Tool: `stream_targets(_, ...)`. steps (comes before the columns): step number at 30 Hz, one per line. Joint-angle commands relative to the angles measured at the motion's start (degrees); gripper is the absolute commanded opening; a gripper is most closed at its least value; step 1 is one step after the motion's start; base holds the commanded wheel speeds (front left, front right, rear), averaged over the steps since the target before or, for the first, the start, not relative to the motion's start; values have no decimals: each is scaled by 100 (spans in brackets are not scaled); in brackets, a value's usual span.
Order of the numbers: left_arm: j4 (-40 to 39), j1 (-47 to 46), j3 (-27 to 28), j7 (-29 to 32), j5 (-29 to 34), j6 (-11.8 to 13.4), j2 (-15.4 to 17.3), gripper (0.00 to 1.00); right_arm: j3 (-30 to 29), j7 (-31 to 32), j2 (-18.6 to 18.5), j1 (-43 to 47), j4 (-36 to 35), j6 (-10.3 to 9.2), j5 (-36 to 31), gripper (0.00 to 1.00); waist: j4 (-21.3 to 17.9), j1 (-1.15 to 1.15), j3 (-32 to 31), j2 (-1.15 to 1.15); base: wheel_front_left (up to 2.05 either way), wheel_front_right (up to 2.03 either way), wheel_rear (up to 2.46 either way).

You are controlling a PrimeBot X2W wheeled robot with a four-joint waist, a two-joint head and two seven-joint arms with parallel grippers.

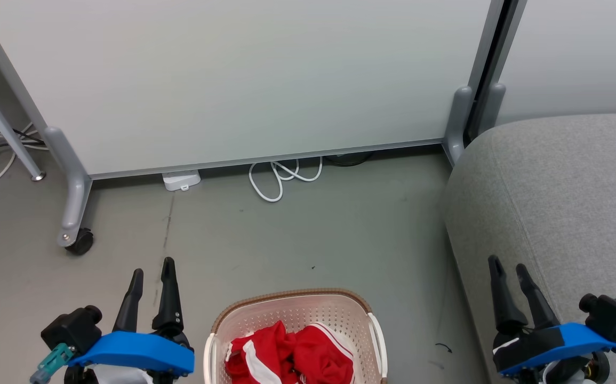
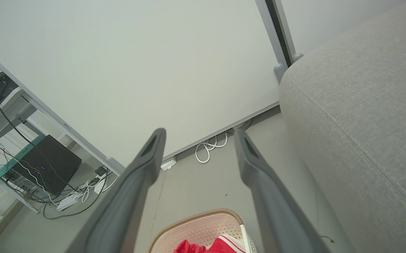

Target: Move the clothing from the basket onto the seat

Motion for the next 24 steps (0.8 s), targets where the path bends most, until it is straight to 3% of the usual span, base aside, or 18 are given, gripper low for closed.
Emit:
stream_targets(1, -39, -146, -24, -51, 187, 25, 44, 100, 14, -52, -43, -112, -73, 9, -187, 100, 5, 0, 0, 0, 0, 0, 0)
stream_targets(24, 185, -164, -169, -383, 1437, 67, 40, 100, 126, -290, -55, -108, -61, 12, -1508, 100, 33, -1, -3, 0, 0, 0, 0)
